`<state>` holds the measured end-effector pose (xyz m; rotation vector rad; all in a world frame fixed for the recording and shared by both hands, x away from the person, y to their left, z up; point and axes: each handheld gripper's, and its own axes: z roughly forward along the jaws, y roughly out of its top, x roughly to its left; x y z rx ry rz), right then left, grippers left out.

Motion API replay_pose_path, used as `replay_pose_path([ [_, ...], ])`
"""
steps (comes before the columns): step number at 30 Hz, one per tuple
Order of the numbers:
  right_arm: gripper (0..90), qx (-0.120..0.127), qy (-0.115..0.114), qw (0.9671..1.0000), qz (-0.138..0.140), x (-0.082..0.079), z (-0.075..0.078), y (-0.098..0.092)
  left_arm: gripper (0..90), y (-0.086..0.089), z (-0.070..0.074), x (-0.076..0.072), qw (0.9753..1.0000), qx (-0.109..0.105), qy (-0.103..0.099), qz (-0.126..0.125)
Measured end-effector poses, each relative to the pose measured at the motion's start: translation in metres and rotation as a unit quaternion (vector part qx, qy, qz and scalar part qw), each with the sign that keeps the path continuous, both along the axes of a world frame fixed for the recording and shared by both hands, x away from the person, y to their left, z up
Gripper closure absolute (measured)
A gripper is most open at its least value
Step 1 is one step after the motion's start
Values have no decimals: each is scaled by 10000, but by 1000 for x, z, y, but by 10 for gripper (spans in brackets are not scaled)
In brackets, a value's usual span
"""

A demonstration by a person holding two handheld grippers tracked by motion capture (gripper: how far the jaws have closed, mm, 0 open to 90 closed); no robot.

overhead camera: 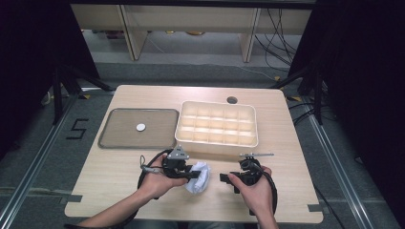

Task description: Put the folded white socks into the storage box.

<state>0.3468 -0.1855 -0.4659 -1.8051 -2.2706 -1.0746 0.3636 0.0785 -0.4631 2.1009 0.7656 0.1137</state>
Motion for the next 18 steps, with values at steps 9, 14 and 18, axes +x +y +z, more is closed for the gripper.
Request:
replay_pose_path([
  [9, 514, -141, -110, 9998, 34, -2, -2, 1, 717, 14, 11, 1, 9988, -53, -427, 213],
  [14, 514, -51, -137, 9999, 80, -3, -2, 0, 717, 21, 15, 3, 9983, -34, -527, 228],
  [18, 514, -76, -131, 9999, 58, -4, -1, -2, 717, 24, 18, 4, 9975, -147, -584, 369],
])
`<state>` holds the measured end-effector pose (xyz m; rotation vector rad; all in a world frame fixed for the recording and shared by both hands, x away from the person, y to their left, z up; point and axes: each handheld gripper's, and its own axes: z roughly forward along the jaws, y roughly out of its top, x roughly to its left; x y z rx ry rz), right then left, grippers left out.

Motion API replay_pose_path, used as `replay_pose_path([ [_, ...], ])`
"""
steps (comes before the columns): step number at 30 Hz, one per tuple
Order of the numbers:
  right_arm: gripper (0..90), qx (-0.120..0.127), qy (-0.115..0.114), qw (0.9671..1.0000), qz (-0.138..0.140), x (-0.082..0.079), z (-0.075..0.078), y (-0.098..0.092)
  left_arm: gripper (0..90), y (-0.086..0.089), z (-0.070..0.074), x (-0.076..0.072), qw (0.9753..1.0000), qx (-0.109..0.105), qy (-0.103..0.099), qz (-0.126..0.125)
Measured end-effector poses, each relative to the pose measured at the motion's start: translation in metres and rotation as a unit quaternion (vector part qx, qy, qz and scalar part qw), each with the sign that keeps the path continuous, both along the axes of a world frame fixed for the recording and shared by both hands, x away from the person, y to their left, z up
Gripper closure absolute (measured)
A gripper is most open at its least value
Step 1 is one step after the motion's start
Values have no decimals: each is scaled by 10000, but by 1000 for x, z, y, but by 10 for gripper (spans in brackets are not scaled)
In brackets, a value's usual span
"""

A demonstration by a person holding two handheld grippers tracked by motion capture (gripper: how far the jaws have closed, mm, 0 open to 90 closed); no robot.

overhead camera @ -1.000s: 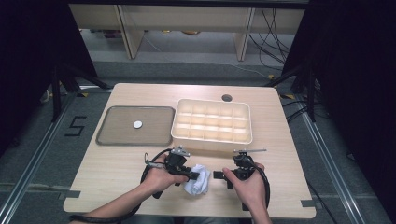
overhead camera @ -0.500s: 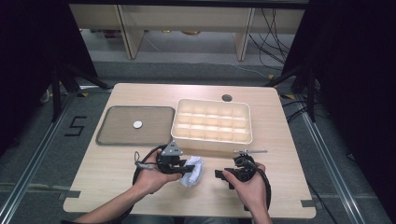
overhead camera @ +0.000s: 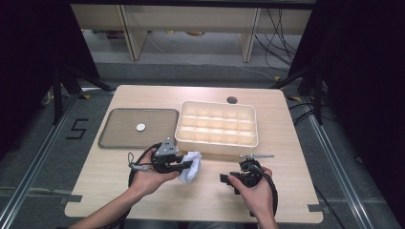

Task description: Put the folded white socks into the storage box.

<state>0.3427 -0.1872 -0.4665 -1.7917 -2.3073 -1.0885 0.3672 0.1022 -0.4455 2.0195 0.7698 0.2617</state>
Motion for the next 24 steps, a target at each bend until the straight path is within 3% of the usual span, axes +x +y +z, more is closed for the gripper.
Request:
replay_pose_path([
  [3, 513, 51, -140, 9999, 35, 0, 0, -1, 717, 3, 4, 1, 10000, -53, -38, 43],
  [6, 513, -60, -3, 9999, -103, -2, 1, 0, 717, 6, 8, 2, 9999, -66, -106, 105],
  [7, 513, 33, -144, 9999, 19, -2, 0, -1, 717, 6, 9, 2, 9998, -77, -133, 116],
  [10, 513, 83, -143, 9999, -11, -3, -1, -1, 718, 9, 15, 3, 9996, -63, -226, 139],
  [14, 513, 141, -373, 9992, 77, -3, -2, -5, 717, 12, 22, 6, 9993, -125, -304, 163],
  [16, 513, 69, -322, 9995, -5, -4, -3, -6, 717, 13, 25, 9, 9991, -137, -359, 194],
  [17, 513, 103, -476, 9988, 65, -3, -5, -8, 717, 13, 27, 10, 9989, -109, -386, 230],
  [19, 513, 103, -398, 9992, 2, -5, -4, -8, 717, 14, 30, 13, 9987, -120, -427, 242],
  [20, 513, 32, -553, 9985, 45, -4, -7, -9, 717, 14, 32, 14, 9988, -94, -409, 255],
  [24, 519, -24, -535, 9985, -63, -7, -7, -9, 717, 13, 35, 17, 9984, -43, -479, 312],
])
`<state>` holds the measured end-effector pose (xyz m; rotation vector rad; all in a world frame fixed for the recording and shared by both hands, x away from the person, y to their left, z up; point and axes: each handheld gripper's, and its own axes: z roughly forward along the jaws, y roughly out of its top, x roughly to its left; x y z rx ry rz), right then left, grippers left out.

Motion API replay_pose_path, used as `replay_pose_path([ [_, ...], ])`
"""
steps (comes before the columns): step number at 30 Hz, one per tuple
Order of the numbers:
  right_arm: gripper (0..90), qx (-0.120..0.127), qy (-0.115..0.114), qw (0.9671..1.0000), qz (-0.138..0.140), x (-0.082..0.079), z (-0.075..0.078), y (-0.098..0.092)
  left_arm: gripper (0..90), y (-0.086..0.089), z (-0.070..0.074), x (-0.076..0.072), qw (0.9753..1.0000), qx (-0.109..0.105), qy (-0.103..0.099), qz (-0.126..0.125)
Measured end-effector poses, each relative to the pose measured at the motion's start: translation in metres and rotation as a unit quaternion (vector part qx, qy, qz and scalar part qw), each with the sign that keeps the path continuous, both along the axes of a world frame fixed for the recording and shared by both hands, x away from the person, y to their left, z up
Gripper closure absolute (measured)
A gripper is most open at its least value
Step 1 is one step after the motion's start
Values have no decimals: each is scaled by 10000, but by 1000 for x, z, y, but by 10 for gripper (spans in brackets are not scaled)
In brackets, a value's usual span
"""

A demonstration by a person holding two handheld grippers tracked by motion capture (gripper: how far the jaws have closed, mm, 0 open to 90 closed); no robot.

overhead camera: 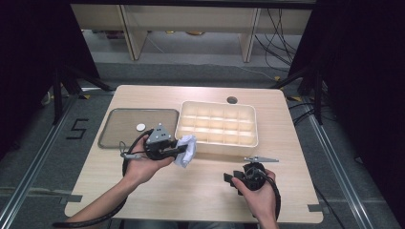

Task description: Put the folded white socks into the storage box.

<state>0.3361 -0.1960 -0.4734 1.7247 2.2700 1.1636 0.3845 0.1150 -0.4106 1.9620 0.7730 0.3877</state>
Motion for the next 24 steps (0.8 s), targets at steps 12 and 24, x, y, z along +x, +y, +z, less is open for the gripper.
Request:
replay_pose_path([
  [12, 523, 108, -535, 9985, -16, -5, -8, -7, 717, 0, 17, 15, 9998, -9, -168, 84],
  [24, 521, 127, -661, 9977, -123, -7, -15, -12, 717, -6, 21, 38, 9994, -8, -264, 217],
])
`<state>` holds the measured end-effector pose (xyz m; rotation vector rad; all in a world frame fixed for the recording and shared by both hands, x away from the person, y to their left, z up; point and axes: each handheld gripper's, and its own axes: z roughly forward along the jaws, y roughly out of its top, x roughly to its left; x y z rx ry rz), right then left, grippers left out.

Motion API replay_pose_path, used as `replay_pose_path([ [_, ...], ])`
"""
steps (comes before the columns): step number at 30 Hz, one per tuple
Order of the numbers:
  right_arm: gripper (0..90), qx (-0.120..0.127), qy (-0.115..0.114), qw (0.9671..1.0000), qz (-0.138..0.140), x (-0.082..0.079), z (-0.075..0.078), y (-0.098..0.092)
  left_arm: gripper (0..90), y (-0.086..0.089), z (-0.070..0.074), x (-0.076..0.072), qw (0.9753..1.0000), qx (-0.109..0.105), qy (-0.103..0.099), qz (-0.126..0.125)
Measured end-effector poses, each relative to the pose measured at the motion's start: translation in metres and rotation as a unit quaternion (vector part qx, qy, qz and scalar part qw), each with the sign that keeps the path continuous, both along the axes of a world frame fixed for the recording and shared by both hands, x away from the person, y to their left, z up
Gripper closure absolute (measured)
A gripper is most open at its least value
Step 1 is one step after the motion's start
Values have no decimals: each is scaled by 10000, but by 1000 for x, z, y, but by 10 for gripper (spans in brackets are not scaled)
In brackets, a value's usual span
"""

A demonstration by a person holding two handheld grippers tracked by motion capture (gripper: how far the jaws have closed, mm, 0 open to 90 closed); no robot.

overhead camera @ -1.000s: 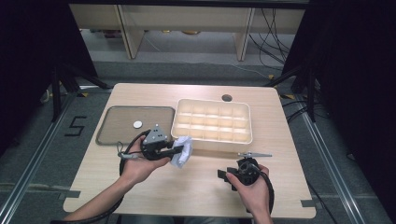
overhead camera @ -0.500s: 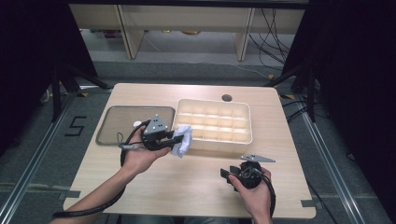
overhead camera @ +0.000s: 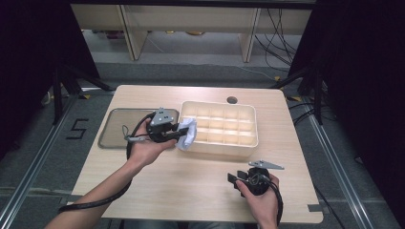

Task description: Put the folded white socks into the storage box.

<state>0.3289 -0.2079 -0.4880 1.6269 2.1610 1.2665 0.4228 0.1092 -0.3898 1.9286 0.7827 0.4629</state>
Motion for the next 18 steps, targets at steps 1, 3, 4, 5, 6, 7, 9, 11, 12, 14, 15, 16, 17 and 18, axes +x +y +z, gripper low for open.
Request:
replay_pose_path([
  [1, 521, -39, -6, 10000, -57, 0, 0, 0, 717, -1, 0, 1, 10000, 42, 3, 34],
  [3, 521, -6, -60, 10000, -33, -1, 1, -1, 717, -2, 0, 5, 10000, 58, -16, 64],
  [4, 521, -6, -60, 10000, -33, -1, 1, -1, 717, -2, 0, 5, 10000, 58, -16, 64],
  [5, 521, 6, -52, 10000, -31, -1, 1, -2, 717, -2, -1, 7, 9999, 57, -18, 90],
  [6, 521, 5, -33, 10000, -53, -1, 1, -2, 717, -2, -1, 8, 9999, 70, -18, 118],
  [7, 522, 17, -28, 10000, -47, -1, 1, -2, 717, -2, -2, 10, 9999, 63, -34, 110],
  [9, 522, 18, -25, 10000, -64, -1, 1, -2, 717, -2, -2, 13, 9999, 45, -27, 154],
  [11, 522, -52, -21, 9999, -108, -1, 1, -2, 717, -2, -4, 16, 9998, 43, -4, 217],
  [12, 522, 9, -21, 10000, -73, -1, 1, -2, 717, -2, -4, 17, 9997, 52, 14, 246],
  [14, 522, 18, -24, 10000, -66, -1, 1, -2, 717, -2, -6, 20, 9996, 61, 39, 256],
  [15, 521, -33, -41, 10000, -62, 0, 2, -2, 717, -2, -8, 22, 9996, 77, 61, 272],
  [16, 522, -9, -53, 10000, -56, 0, 1, -2, 717, -1, -8, 24, 9995, 174, 66, 251],
  [17, 522, 18, -52, 10000, -25, 0, 2, -2, 717, -3, -10, 26, 9995, 83, 89, 292],
  [18, 521, 14, -51, 10000, -24, 0, 2, -2, 717, -2, -10, 28, 9994, 165, 104, 297],
])
